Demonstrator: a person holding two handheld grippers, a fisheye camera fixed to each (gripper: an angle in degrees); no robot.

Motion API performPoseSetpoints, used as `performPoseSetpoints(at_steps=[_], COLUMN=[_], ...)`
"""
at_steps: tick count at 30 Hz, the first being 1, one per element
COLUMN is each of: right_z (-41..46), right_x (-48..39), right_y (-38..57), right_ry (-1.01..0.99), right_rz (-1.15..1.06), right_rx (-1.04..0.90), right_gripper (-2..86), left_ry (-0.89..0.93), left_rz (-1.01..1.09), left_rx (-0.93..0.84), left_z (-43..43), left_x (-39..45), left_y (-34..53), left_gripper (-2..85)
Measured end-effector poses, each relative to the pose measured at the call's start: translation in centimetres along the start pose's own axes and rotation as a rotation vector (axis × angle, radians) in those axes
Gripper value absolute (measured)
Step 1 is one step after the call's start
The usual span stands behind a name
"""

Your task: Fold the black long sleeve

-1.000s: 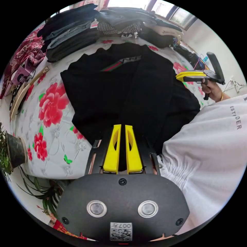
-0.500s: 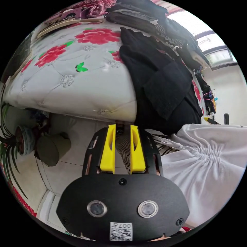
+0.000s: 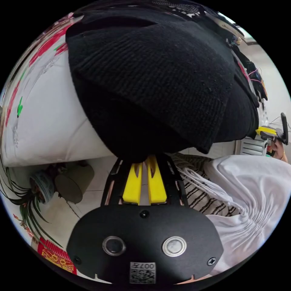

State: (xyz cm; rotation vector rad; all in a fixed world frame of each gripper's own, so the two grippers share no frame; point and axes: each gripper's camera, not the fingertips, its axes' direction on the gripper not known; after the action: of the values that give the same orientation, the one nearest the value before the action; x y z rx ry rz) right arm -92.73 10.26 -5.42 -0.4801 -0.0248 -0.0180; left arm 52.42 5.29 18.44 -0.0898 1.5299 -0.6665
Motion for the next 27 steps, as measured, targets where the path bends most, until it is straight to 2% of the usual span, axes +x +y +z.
performPoseSetpoints(at_steps=[4, 9, 16, 18, 19, 21, 23, 25, 27], right_z=[-0.6, -1.6, -7.8, -9.5, -10.4, -11.6, -11.7, -11.0, -10.1], right_x=[1.7, 5.6, 11.4, 12.4, 12.8, 12.5, 11.3, 10.1, 9.1], right_y=[1.2, 3.4, 1.9, -0.6, -2.6, -5.8, -9.5, -11.0, -11.0], right_ry=[-0.142, -0.42, -0.861, -0.929, -0.955, -0.907, -0.739, -0.668, -0.624], right_rz=[-0.064, -0.029, 0.016, 0.069, 0.125, 0.182, 0.28, 0.304, 0.289], right_rx=[0.081, 0.179, 0.464, 0.55, 0.605, 0.698, 0.694, 0.643, 0.632], right_gripper=[0.1, -0.2, -0.1, 0.1, 0.2, 0.8, 2.1, 3.2, 4.1], left_ry=[0.052, 0.297, 0.684, 0.744, 0.781, 0.863, 0.957, 0.923, 0.809], left_rz=[0.047, 0.075, 0.119, 0.057, -0.05, -0.352, -0.707, -0.811, -0.757], left_rx=[0.015, 0.075, 0.373, 0.483, 0.562, 0.633, 0.726, 0.741, 0.706], left_z=[-1.6, -5.9, -14.7, -16.0, -16.3, -14.8, -11.6, -10.5, -11.0], left_x=[-0.1, -3.5, -11.6, -14.6, -17.0, -21.0, -23.8, -24.3, -24.1], left_y=[2.5, 7.5, 9.5, 7.7, 6.2, 3.9, 3.0, 2.9, 2.5], left_gripper=[-0.7, -0.9, -0.9, -0.9, -0.8, -0.6, 0.4, 2.1, 3.9])
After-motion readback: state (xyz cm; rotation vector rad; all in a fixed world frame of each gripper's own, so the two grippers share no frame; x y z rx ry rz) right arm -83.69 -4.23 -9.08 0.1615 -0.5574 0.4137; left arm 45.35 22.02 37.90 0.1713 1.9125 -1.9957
